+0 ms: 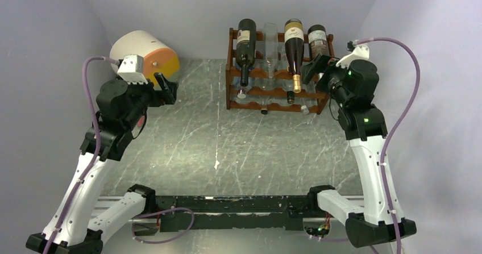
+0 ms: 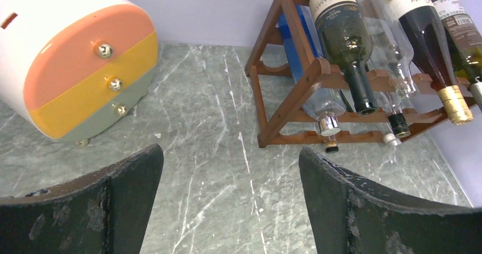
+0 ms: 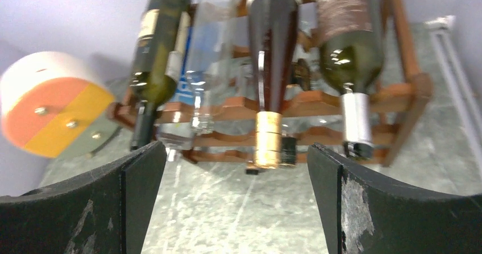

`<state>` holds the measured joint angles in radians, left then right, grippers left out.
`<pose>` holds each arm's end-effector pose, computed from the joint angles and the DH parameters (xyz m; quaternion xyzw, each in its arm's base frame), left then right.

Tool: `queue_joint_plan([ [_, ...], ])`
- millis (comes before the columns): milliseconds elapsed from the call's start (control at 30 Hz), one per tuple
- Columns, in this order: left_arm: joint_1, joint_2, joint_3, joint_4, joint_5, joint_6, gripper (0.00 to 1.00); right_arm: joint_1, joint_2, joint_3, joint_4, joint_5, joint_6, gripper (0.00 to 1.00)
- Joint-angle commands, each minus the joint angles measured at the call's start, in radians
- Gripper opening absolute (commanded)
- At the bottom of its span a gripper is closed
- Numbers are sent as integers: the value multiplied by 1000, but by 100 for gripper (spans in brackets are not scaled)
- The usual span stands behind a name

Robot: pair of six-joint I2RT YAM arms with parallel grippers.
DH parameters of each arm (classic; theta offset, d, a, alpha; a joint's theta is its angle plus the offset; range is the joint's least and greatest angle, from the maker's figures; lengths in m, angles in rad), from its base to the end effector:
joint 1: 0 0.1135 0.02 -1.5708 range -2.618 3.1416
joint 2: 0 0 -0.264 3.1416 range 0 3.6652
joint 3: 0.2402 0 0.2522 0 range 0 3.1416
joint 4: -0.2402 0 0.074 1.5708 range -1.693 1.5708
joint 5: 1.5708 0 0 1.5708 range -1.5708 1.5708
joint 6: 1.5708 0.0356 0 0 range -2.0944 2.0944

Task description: Take the wine bottle off the wine rack

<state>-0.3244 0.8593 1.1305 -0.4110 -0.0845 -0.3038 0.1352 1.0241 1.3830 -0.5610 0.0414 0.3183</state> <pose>0.1677 -0.0532 0.4216 -0.0199 0.7543 -0.1722 0.6332 0.1968 0.0253 0.4592 0.0839 0.7702 0.1265 0.6195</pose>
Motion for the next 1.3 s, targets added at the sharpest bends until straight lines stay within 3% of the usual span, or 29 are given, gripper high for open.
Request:
queue_joint_plan([
  [0, -7, -18, 6, -7, 80, -19, 93, 4, 51, 27, 108, -233, 50, 100],
  [133, -7, -26, -20, 8, 149, -23, 93, 64, 199, 148, 61, -255, 73, 100],
  [267, -7, -6, -6, -22, 175, -30, 93, 242, 343, 286, -6, -89, 18, 100],
  [367, -7, 0, -2, -38, 186, -38, 93, 294, 465, 397, -82, 46, -5, 100],
  [700, -7, -23, -40, -72, 246, -54, 93, 297, 745, 626, -144, 239, -46, 99],
  [1000, -7, -35, -43, -96, 265, -54, 93, 297, 885, 702, -146, 374, -76, 97],
  [1267, -7, -25, -38, -98, 265, -54, 93, 296, 966, 738, -152, 384, -93, 92],
])
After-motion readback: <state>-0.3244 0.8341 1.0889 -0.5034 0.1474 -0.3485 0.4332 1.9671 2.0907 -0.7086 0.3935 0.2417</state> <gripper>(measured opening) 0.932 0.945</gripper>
